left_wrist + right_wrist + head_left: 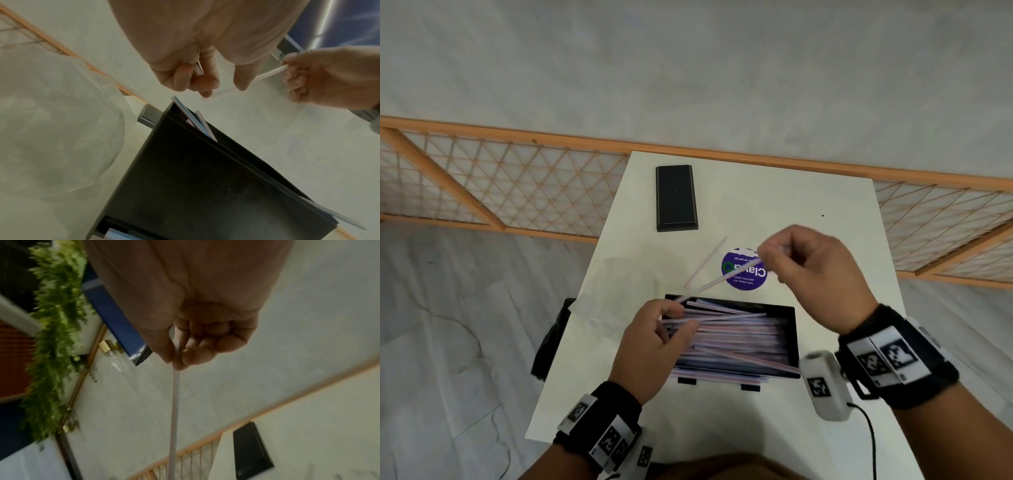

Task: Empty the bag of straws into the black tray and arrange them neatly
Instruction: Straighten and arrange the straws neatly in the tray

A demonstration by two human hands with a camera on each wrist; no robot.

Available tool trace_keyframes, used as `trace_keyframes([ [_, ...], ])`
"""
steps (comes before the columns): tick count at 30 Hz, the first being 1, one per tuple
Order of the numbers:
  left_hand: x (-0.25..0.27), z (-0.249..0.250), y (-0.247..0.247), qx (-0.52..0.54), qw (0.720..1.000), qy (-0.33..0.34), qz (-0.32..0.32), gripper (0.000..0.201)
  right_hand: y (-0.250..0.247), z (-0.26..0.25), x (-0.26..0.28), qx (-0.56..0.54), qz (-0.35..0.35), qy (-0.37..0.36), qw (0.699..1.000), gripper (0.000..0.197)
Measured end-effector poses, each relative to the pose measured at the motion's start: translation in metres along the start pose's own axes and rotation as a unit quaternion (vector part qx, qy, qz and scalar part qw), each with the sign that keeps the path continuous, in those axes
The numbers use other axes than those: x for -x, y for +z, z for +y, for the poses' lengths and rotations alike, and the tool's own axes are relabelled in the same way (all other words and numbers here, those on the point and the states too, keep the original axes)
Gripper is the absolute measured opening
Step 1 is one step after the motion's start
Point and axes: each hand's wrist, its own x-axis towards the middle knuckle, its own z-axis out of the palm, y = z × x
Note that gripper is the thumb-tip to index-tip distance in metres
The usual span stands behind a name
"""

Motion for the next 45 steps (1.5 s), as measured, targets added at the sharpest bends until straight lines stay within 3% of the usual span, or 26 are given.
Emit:
trace_keyframes([
  [3,-0.001,0.007,0.001,-0.018,0.999,0.038,0.014,0.041,0.007,0.034,0.017,-0.028,-0.051,0.077,0.995,0.011],
  [5,-0.004,0.009,0.005,-0.072,0.993,0.089,-0.007,0.049,0.012,0.054,0.026,0.039,-0.099,0.093,0.99,0.011],
  [8,-0.01,0.01,0.015,-0.179,0.97,0.157,-0.043,0.057,0.012,0.069,0.024,0.179,-0.11,0.066,0.975,0.011],
  [11,-0.015,0.01,0.029,-0.26,0.936,0.213,-0.101,0.064,0.002,0.07,-0.006,0.223,-0.076,0.029,0.972,0.009],
  [13,-0.017,0.004,0.039,-0.315,0.907,0.233,-0.155,0.07,-0.004,0.073,-0.039,0.248,-0.098,0.001,0.964,0.006],
  [15,-0.014,-0.005,0.049,-0.35,0.885,0.234,-0.199,0.074,-0.004,0.084,-0.076,0.295,-0.16,-0.01,0.942,0.005],
  [18,-0.007,-0.017,0.058,-0.38,0.865,0.244,-0.22,0.07,0.013,0.117,-0.127,0.431,-0.252,0.002,0.866,0.022],
  [21,0.002,-0.027,0.064,-0.38,0.87,0.231,-0.215,0.065,0.044,0.147,-0.157,0.511,-0.322,0.007,0.797,0.035],
  [24,0.004,-0.03,0.066,-0.37,0.878,0.226,-0.202,0.063,0.078,0.166,-0.171,0.527,-0.356,-0.019,0.771,0.044],
  [29,0.003,-0.028,0.066,-0.362,0.883,0.226,-0.196,0.062,0.123,0.189,-0.178,0.554,-0.341,-0.105,0.752,0.053],
  [33,0.004,-0.03,0.067,-0.364,0.882,0.224,-0.197,0.064,0.144,0.198,-0.178,0.574,-0.316,-0.135,0.743,0.034],
  [38,0.004,-0.03,0.066,-0.361,0.885,0.22,-0.196,0.066,0.152,0.2,-0.18,0.577,-0.333,-0.156,0.729,0.02],
  [42,0.004,-0.029,0.066,-0.351,0.891,0.216,-0.19,0.065,0.146,0.198,-0.174,0.581,-0.362,-0.128,0.717,0.021],
  [45,0.003,-0.027,0.063,-0.327,0.903,0.219,-0.172,0.061,0.125,0.171,-0.172,0.548,-0.371,-0.078,0.746,0.017],
])
